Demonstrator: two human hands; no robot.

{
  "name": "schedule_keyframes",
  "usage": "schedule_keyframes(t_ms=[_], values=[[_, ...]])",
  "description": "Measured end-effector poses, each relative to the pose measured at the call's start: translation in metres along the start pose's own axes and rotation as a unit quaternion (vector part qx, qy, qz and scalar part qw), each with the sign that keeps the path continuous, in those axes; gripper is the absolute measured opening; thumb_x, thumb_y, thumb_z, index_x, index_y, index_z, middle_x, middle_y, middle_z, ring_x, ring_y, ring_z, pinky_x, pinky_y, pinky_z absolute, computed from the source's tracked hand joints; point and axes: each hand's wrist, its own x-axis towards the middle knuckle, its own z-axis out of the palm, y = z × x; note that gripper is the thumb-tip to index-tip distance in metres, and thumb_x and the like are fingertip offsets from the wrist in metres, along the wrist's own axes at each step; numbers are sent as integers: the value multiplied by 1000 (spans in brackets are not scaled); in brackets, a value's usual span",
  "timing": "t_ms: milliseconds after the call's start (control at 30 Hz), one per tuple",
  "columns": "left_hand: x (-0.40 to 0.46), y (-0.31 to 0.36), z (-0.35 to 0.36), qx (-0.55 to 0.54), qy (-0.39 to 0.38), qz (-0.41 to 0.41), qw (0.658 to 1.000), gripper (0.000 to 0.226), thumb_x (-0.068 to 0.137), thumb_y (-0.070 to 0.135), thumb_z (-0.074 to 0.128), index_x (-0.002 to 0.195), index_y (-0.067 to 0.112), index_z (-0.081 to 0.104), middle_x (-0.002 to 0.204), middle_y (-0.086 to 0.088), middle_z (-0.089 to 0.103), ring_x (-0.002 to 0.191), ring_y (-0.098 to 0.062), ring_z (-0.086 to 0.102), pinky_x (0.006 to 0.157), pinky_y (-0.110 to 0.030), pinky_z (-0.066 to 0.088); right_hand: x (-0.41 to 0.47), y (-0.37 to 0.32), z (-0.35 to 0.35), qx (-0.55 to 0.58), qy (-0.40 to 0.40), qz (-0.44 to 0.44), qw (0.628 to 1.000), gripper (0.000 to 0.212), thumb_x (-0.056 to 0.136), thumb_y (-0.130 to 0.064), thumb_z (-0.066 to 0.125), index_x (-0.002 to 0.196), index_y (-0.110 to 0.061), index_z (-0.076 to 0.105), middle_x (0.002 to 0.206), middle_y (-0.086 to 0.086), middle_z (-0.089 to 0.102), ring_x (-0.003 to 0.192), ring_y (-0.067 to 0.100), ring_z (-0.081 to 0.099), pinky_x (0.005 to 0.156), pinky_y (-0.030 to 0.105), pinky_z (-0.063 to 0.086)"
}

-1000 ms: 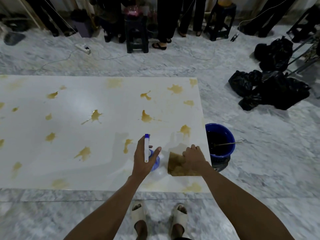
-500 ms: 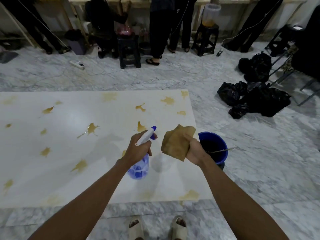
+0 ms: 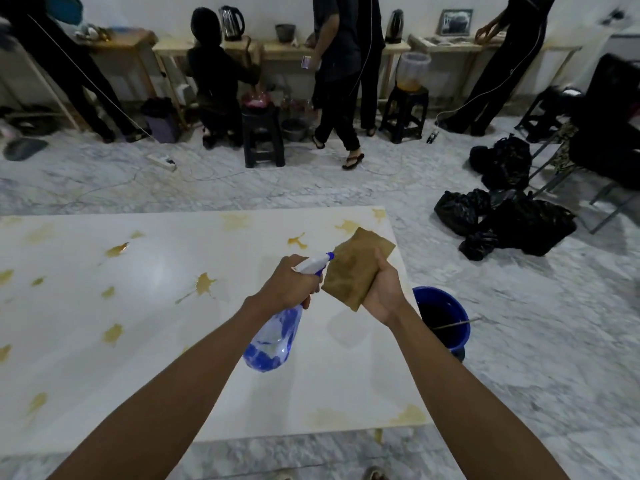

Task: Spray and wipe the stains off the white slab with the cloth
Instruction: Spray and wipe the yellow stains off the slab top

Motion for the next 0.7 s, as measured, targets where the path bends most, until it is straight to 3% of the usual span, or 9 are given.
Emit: schedule_keyframes(t_ms=[67,267,467,600,700], values=[[1,-2,-5,5,-1,-10,1000,31,92,11,63,61,7,58,63,-23,58,39,-29,55,48,-29,47,5,6,7,-4,7,1,1000,69,103,-56,29,144,-4,48,145,17,53,136,34,50,113,50,39],[12,-6,-12,55,-25,-49,997,11,86,1,57,75,2,58,66,-19,52,40,-27,65,52,-28,47,17,10,16,2,20,-7,1000,69,104,-56,26,141,-3,51,141,18,57,131,34,54,108,49,45],[40,-7,2,54,-37,-101,993,22,90,18,55,75,2,56,65,-16,62,41,-27,61,55,-29,50,45,-4,-1,-15,65,9,998,66,104,-55,29,140,-4,52,140,17,58,131,32,55,103,45,48],[70,-6,19,41,-12,-126,991,19,86,14,55,69,7,56,61,-15,58,44,-31,66,57,-33,51,68,-9,-24,-86,59,48,993,52,102,-50,45,116,-6,68,112,11,75,100,25,73,84,40,55],[99,-12,34,6,15,-137,990,22,87,25,60,77,7,67,80,-24,71,46,-30,65,54,-33,56,89,0,-56,-224,82,105,965,51,99,-54,50,119,-11,68,114,8,75,104,27,72,94,46,55]])
